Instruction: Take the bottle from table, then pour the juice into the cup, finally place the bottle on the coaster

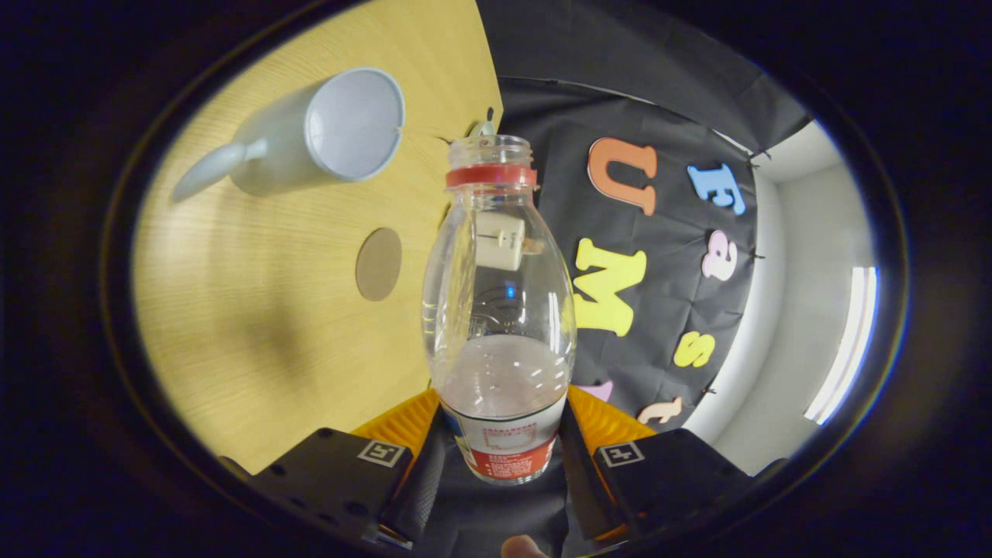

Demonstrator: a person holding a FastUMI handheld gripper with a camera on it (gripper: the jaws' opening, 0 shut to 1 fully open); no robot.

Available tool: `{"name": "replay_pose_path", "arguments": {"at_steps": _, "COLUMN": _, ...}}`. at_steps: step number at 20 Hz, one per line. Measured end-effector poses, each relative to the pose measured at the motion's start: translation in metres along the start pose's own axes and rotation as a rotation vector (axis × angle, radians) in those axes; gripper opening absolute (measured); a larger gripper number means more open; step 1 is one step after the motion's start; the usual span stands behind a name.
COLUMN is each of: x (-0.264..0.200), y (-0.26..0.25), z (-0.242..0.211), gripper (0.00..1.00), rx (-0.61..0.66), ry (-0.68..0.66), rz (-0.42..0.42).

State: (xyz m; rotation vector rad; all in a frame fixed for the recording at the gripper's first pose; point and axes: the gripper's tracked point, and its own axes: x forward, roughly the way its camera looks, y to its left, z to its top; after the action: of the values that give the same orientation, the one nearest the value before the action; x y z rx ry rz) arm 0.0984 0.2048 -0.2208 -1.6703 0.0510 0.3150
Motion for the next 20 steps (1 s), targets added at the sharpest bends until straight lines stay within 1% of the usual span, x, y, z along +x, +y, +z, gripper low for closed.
{"name": "replay_pose_path", "arguments": {"at_steps": 20, "x": -0.003, "y": -0.010, "z": 0.003, "gripper": 0.76, "rx": -0.046, "ry": -0.012, "rz": -0.012}}
